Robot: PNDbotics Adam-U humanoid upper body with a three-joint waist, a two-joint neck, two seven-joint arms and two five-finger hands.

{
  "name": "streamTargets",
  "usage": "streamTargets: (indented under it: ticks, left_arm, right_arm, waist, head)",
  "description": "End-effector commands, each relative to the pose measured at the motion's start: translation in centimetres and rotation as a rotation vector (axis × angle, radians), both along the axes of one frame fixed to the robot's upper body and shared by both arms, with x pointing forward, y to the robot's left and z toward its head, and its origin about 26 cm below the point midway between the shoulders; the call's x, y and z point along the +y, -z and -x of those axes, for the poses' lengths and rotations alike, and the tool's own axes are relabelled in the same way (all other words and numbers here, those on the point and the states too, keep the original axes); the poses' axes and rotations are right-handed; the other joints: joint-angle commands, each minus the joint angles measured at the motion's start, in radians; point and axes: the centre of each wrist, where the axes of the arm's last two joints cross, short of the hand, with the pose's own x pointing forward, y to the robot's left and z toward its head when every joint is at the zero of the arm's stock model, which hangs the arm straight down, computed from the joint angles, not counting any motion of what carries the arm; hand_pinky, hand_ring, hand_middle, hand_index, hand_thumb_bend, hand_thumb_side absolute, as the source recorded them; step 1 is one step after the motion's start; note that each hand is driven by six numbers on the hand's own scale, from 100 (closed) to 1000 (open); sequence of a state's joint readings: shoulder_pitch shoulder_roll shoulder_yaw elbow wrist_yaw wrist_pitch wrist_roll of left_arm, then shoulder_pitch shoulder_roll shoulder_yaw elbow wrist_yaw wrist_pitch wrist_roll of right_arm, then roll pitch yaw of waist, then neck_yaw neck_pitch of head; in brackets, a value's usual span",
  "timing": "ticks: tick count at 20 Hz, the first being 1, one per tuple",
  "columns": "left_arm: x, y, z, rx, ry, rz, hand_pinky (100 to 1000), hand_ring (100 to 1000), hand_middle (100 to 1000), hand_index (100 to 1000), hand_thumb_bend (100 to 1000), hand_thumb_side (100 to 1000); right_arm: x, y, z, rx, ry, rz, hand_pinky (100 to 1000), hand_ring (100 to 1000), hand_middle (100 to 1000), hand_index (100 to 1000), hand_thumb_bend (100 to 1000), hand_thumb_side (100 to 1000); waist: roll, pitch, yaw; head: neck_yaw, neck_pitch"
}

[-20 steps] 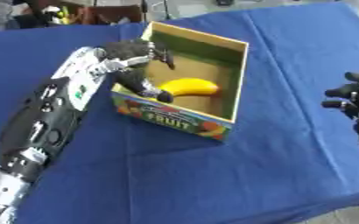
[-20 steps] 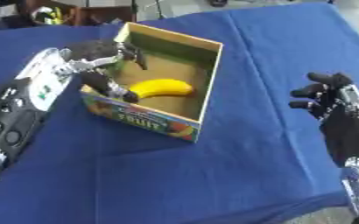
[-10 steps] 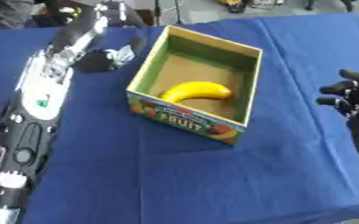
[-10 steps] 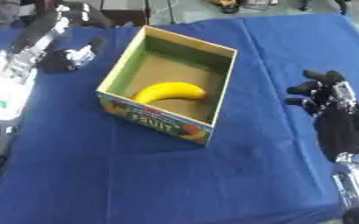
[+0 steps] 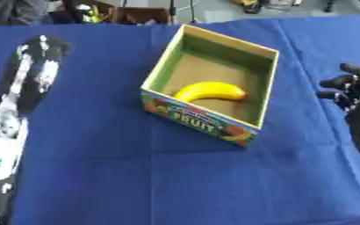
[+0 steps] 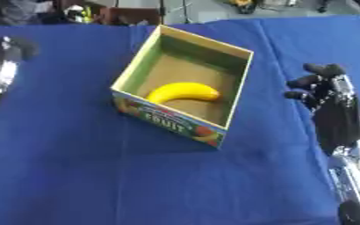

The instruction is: Pick up objects on the table and place them in the box.

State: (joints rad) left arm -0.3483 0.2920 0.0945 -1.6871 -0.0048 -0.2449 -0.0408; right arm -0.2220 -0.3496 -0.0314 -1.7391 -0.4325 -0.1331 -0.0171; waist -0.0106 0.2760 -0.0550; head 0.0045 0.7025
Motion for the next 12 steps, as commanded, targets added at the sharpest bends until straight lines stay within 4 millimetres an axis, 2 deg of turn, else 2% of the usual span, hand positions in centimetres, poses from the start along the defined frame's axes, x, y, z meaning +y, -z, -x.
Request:
streamTargets:
  ticks: [1,6,12]
  left_arm:
    - [0.9,-2.7,1.7,0.013,0.122,0.160,677,670,655,723,399,1000]
    - [1.5,-1.5,2.3,0.085,0.159,0.198,654,621,611,717,391,1000]
    - [1.9,-0.6,2.5,0.125,0.158,0.198,648,620,609,711,389,1000]
  right_arm:
    - [-0.4,-1.4,0.0,-0.040,0.005,0.016,634,676,541,764,100,778]
    - [-0.1,-1.8,-0.2,-0.052,-0.008,0.013,635,676,541,764,100,778]
    - [0.0,-1.9,-0.2,-0.056,-0.011,0.011,635,677,542,764,100,776]
  waist:
    - [0.002,-0.012,-0.001]
    - [0.001,-0.002,-0.016]
    - [0.001,0.001,-0.023]
  head:
    - [0.005,0.007]
    - [0.010,0.004]
    - [0.009,0.003]
